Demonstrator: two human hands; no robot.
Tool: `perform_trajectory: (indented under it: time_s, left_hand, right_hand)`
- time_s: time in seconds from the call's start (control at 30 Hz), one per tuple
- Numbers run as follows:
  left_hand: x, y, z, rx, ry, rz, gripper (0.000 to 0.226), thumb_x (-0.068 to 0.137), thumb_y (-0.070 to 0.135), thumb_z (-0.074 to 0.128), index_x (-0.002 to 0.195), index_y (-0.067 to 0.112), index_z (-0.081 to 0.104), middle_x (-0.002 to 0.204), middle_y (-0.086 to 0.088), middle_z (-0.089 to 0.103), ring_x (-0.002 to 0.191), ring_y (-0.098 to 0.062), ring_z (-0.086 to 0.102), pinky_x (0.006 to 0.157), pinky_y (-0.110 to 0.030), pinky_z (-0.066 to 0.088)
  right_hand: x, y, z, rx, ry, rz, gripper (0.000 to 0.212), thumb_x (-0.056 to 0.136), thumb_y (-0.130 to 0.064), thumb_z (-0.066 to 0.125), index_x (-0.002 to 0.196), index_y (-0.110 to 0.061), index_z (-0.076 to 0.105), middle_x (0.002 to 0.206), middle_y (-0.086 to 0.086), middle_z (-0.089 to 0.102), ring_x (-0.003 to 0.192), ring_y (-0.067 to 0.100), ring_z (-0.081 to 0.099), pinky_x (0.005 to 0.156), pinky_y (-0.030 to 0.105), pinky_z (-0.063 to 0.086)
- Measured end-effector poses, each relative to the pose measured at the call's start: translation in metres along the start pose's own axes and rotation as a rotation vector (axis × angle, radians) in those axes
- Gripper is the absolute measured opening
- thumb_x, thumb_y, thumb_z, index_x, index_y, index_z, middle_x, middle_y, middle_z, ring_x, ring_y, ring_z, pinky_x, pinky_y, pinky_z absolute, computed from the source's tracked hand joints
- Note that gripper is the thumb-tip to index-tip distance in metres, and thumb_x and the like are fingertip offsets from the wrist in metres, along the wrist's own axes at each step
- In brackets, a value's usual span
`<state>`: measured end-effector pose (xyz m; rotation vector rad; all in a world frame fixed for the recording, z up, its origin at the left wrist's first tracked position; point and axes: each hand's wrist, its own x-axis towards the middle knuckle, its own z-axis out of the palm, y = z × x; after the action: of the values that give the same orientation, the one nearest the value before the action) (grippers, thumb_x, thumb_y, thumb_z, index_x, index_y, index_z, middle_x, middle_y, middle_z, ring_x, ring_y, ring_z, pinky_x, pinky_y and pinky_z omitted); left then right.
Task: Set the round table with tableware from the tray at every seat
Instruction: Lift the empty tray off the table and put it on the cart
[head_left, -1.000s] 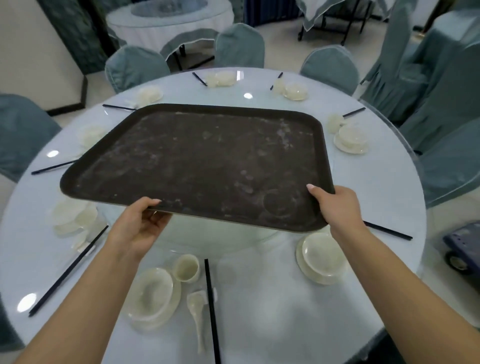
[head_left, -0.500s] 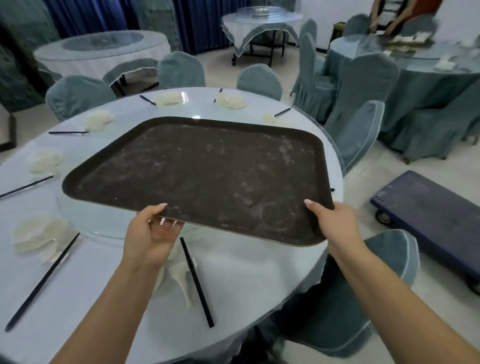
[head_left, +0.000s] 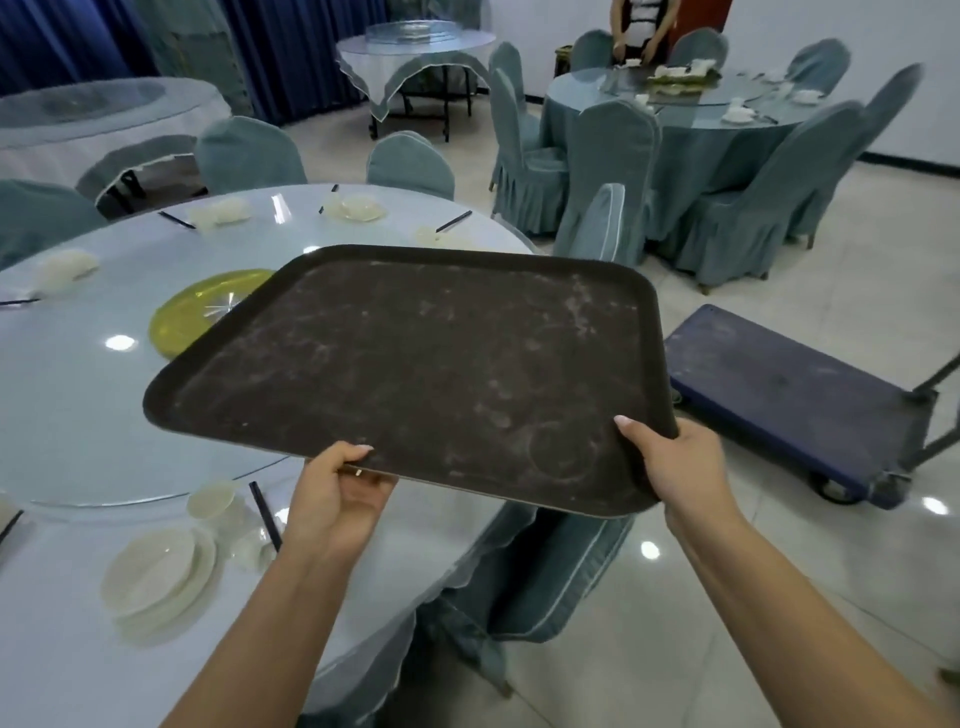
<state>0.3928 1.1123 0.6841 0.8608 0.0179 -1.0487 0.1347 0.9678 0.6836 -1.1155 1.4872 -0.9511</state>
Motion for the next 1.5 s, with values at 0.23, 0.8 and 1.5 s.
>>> perform_trajectory:
  time_s: [0.23,0.8,1.5]
  left_hand:
    - [-0.015,-0.085,0.06,-0.025,0.012,-0.03,0.027,0.079,-0.008,0.041,0.078,0.01,0.062,0.089,-0.008,0.07,0.088,-0.025,0.068,0.091,-0.041,0.055]
    - [-0.001,-0.264,0.204,-0.032,-0.076,-0.127,0.03,0.059,-0.001,0.046,0.063,0.014,0.072,0.084,-0.001,0.074,0.08,-0.018,0.073,0.078,-0.031,0.059]
    - [0.16,-0.312,0.297,0.191,-0.117,-0.202,0.05,0.056,0.006,0.043,0.089,0.02,0.078,0.117,-0.003,0.07,0.106,-0.029,0.066,0.094,-0.047,0.051]
  right_hand:
    - [0.035,0.008,-0.098,0.022,0.028,0.009,0.032,0.084,-0.03,0.074,0.11,-0.013,0.071,0.08,-0.015,0.069,0.074,0.007,0.066,0.052,0.018,0.045]
    - [0.138,0.044,-0.287,0.029,0.061,0.136,0.039,0.093,-0.033,0.064,0.125,-0.012,0.062,0.108,0.001,0.068,0.097,0.024,0.064,0.087,0.039,0.054]
    - [0.382,-0.01,-0.353,-0.488,0.216,-0.059,0.072,0.088,-0.04,0.067,0.146,-0.015,0.034,0.146,0.01,0.044,0.132,0.032,0.045,0.106,0.048,0.042]
